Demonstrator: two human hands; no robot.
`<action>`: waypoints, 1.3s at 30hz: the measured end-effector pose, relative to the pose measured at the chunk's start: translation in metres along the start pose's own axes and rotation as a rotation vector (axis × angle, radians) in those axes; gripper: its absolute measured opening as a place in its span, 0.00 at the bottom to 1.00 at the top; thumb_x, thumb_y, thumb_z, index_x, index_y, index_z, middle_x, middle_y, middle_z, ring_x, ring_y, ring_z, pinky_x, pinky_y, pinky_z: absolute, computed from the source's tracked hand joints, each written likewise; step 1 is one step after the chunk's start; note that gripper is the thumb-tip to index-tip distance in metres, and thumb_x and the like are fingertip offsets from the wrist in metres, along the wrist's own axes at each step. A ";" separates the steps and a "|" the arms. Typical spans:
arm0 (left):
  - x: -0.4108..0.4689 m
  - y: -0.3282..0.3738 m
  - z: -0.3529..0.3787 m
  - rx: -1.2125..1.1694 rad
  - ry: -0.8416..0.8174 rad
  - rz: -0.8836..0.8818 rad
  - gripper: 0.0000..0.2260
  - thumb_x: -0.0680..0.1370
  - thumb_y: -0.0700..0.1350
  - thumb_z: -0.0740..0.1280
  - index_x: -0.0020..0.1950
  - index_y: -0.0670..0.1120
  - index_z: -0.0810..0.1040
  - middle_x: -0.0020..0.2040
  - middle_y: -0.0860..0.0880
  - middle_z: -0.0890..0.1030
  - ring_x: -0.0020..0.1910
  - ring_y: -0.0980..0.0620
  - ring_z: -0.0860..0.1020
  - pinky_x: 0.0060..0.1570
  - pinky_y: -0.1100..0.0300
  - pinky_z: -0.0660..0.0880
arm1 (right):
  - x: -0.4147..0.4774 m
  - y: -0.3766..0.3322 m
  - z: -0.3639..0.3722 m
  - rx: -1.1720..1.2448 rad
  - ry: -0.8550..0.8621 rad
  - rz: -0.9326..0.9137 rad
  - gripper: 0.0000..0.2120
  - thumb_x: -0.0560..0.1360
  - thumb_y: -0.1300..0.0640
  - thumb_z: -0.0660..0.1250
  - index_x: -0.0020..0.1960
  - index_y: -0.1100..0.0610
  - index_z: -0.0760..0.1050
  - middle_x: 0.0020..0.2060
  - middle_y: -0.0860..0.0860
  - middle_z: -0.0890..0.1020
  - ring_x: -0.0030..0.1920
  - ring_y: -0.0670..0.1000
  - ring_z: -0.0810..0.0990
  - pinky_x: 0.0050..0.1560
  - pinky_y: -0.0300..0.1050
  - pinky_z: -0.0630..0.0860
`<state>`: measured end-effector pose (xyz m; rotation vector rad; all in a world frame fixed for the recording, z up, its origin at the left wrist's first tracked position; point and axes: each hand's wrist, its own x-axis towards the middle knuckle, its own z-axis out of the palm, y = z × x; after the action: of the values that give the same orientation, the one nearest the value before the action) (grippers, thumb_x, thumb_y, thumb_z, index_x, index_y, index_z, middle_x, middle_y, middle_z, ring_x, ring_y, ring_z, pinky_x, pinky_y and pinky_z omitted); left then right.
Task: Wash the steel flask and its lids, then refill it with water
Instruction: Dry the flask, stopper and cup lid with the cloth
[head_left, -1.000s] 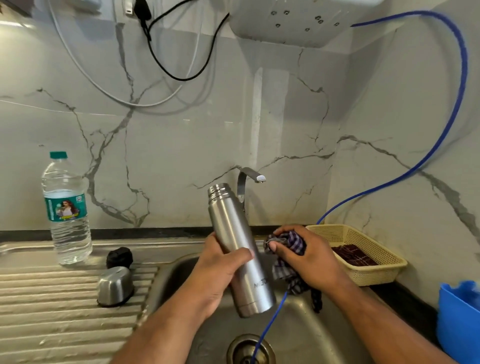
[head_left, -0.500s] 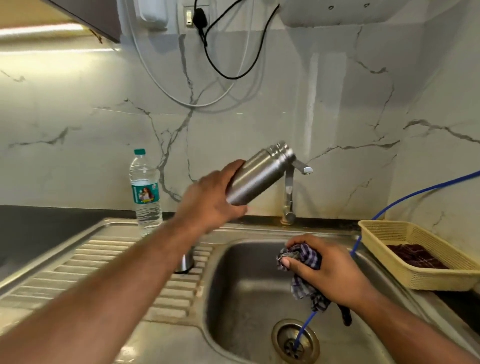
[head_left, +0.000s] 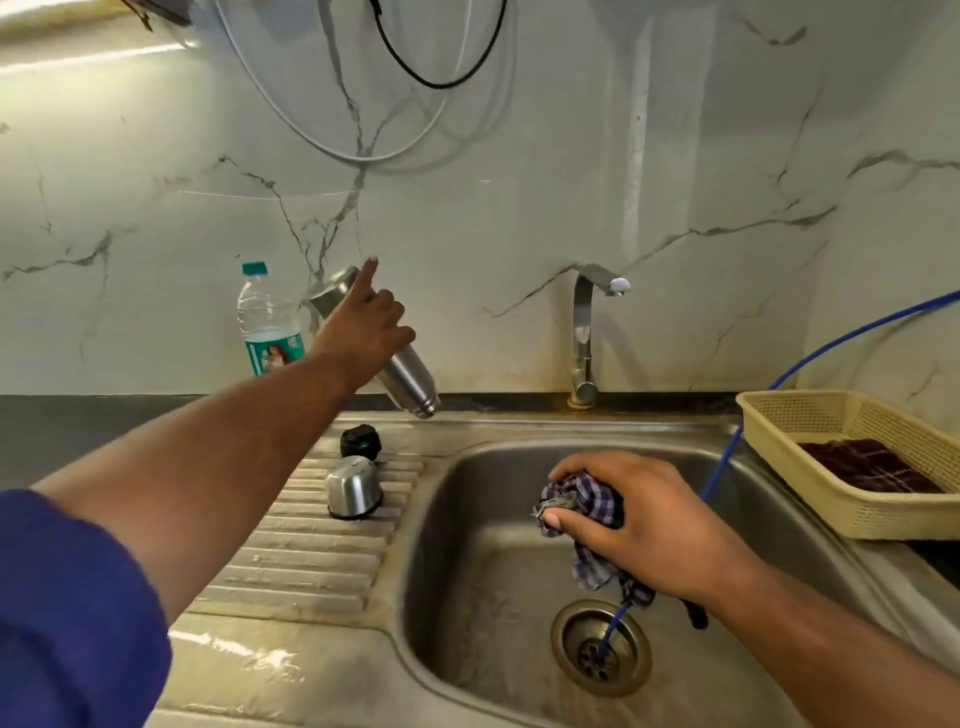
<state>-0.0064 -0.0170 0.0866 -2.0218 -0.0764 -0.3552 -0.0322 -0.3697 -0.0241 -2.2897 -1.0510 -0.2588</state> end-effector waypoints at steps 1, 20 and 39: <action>0.003 0.001 0.002 0.034 -0.012 0.007 0.26 0.74 0.45 0.76 0.70 0.58 0.74 0.62 0.50 0.78 0.69 0.44 0.72 0.76 0.29 0.39 | 0.000 -0.001 0.002 -0.002 -0.017 -0.001 0.22 0.74 0.33 0.69 0.65 0.37 0.73 0.58 0.35 0.78 0.59 0.37 0.75 0.61 0.39 0.76; 0.007 0.000 0.052 -0.563 -0.070 -0.418 0.31 0.71 0.47 0.77 0.71 0.53 0.68 0.64 0.45 0.76 0.64 0.39 0.75 0.67 0.28 0.67 | 0.002 -0.001 0.006 -0.024 -0.072 -0.017 0.23 0.75 0.34 0.68 0.67 0.38 0.72 0.58 0.37 0.77 0.58 0.38 0.76 0.60 0.40 0.77; 0.021 0.061 0.044 -1.620 -0.203 -0.808 0.33 0.67 0.55 0.82 0.67 0.45 0.76 0.60 0.45 0.82 0.55 0.44 0.82 0.55 0.49 0.82 | 0.003 0.002 0.007 -0.045 -0.099 -0.016 0.24 0.75 0.33 0.66 0.68 0.37 0.71 0.58 0.37 0.77 0.58 0.38 0.76 0.60 0.40 0.77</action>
<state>0.0355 -0.0083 0.0214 -3.5606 -1.0348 -0.8890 -0.0293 -0.3651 -0.0292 -2.3556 -1.1239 -0.1785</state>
